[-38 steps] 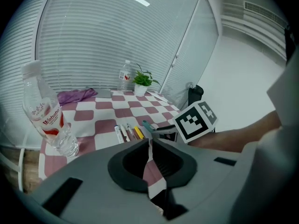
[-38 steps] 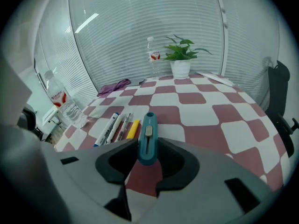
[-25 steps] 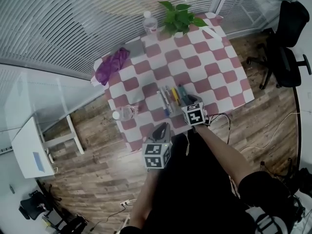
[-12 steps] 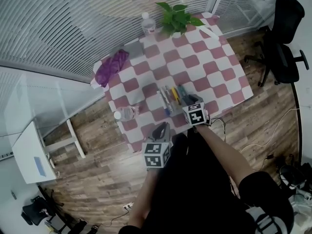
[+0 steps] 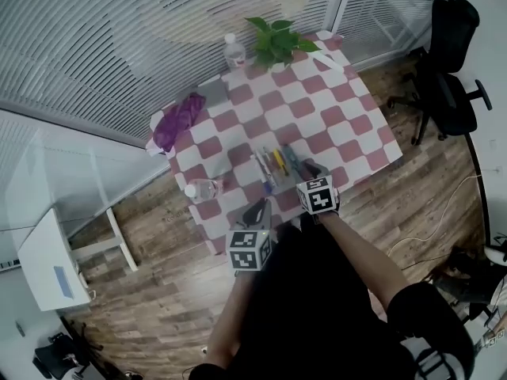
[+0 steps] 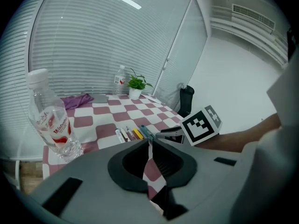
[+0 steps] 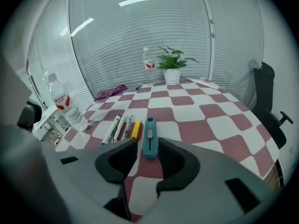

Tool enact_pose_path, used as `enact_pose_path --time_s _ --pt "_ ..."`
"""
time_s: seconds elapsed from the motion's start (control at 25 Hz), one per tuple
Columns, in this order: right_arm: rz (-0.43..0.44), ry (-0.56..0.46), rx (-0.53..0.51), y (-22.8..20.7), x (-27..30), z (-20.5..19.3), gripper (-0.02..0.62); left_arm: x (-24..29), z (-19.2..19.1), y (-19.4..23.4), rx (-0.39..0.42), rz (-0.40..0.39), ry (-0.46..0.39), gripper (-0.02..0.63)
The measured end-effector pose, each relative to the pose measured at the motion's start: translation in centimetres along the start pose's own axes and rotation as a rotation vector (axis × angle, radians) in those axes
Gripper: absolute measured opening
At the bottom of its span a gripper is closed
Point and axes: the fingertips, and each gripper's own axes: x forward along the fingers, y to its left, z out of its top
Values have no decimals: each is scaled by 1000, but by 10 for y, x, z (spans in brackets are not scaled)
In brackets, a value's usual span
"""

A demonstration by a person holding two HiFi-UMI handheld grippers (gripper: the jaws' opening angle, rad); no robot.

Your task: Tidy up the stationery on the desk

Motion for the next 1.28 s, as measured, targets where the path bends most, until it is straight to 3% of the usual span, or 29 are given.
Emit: enact_pose_path --time_s 0.4,0.68,0.8,0.96,1.28 --pt "-1 -117 6 0 -42 29 60 -11 30 14 5 11 -79 51" --pt "24 -202 -7 -4 -70 58 26 -22 55 26 54 40 -136 51" --pt "57 -259 25 -7 -87 77 21 -31 73 31 54 48 -181 51" --pt "72 -344 -35 -7 -116 112 21 -49 103 38 70 68 -262 49" --pt "196 -563 -71 -2 -189 191 21 -93 160 33 121 78 -433 40"
